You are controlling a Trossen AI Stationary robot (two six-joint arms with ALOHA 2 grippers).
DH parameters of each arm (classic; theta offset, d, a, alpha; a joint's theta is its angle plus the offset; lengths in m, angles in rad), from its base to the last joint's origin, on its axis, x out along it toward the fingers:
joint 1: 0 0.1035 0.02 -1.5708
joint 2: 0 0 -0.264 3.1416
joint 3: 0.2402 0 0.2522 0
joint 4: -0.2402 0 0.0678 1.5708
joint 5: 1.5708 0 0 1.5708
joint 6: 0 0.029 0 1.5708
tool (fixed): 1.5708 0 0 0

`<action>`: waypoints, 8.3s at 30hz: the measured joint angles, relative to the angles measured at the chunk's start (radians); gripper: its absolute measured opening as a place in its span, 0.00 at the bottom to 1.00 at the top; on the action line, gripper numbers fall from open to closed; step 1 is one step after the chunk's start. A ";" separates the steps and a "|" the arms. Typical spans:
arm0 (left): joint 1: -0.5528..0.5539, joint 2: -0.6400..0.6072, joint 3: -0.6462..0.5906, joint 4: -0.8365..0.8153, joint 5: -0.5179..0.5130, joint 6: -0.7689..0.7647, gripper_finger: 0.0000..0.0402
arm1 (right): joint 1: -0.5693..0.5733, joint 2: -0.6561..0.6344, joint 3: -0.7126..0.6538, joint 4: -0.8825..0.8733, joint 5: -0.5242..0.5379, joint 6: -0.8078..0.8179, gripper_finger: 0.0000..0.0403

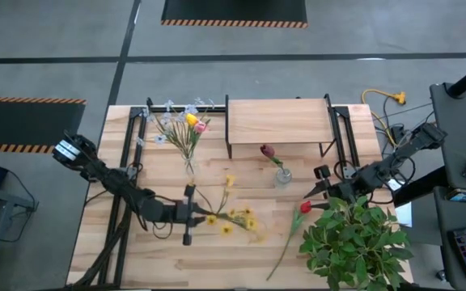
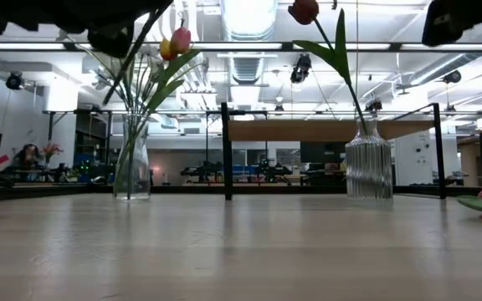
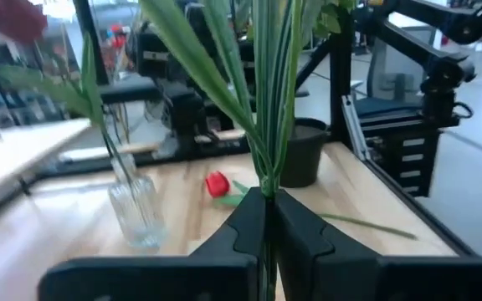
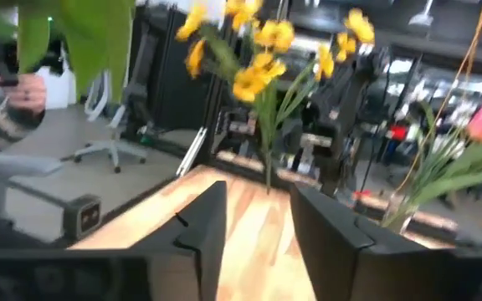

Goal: Pick and place flowers into a vace then onto a shelf
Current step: Put the yellow flowers into the right transparent vase, then put the red flower into the right transparent vase

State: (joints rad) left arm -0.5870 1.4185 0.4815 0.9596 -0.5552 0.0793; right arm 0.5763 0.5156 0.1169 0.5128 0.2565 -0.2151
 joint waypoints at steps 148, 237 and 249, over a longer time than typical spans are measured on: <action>0.358 -0.133 0.400 -0.613 0.130 -0.086 0.54 | -0.573 0.357 0.810 -0.970 -0.234 0.268 0.03; 0.357 -0.131 0.386 -0.642 0.130 -0.114 0.54 | -0.556 0.138 0.596 -1.248 -0.152 0.549 0.56; 0.350 -0.131 0.382 -0.708 0.131 -0.148 0.54 | -0.389 -0.126 0.383 -0.980 -0.149 0.561 0.56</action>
State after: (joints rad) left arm -0.2371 1.2877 0.8638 0.2514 -0.4246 -0.0687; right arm 0.1875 0.3898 0.5004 -0.4674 0.1078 0.3462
